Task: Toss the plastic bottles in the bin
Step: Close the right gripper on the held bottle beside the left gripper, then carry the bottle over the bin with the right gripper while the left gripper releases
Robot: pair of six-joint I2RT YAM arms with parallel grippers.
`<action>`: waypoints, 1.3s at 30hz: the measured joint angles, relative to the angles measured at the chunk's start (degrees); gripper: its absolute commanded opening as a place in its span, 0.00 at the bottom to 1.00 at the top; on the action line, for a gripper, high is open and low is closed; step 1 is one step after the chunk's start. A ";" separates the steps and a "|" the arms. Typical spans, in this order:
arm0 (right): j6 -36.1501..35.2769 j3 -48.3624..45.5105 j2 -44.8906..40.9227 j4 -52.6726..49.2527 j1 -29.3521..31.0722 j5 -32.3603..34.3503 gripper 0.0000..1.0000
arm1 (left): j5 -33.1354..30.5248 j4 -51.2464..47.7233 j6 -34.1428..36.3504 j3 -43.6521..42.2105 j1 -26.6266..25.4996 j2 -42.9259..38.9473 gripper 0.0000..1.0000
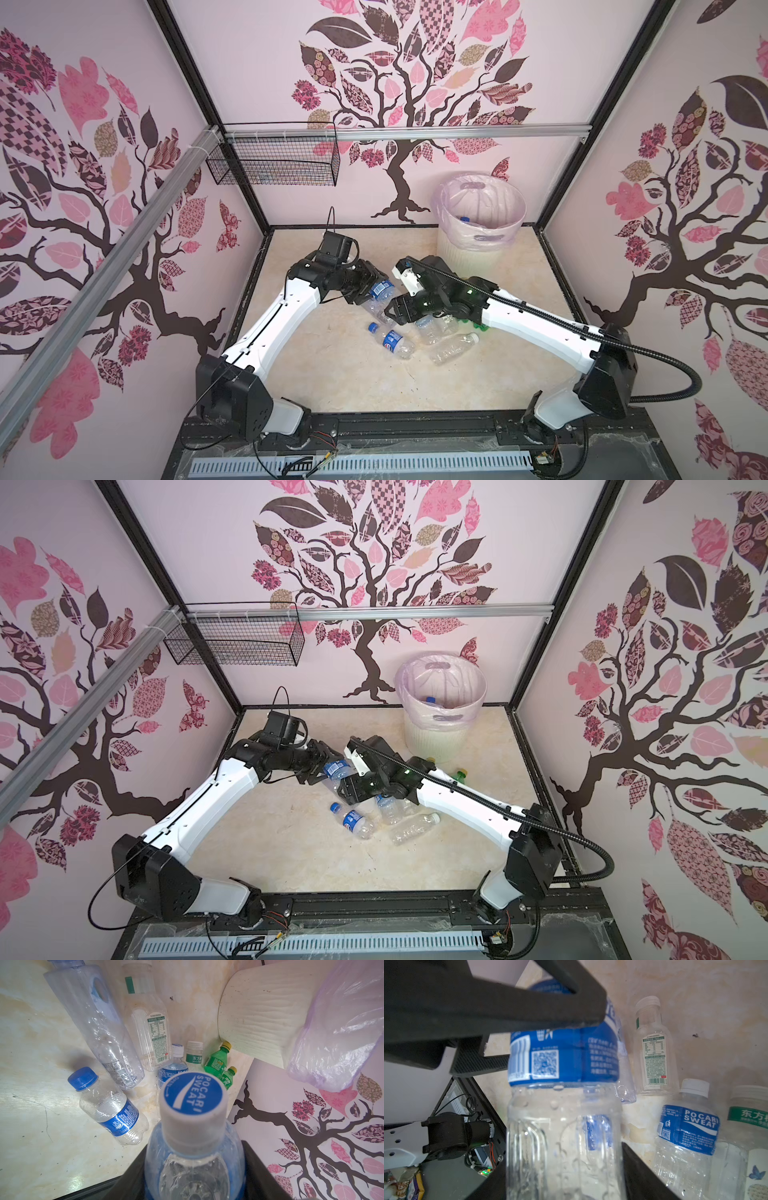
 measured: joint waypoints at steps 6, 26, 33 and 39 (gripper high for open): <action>-0.04 0.09 0.61 0.37 0.04 -0.37 0.56 | -0.31 -0.50 0.39 -0.02 0.04 0.02 0.61; -0.17 0.15 0.63 -0.79 -0.79 1.95 0.46 | -0.63 -2.75 1.49 0.31 1.27 -0.81 0.97; -0.31 0.28 0.63 -1.01 -4.26 3.34 0.44 | -1.01 -3.96 1.84 0.57 4.52 -4.20 0.97; -0.42 1.57 0.63 -1.81 -6.93 4.42 0.43 | -1.25 -4.20 2.29 1.79 5.07 -6.45 0.97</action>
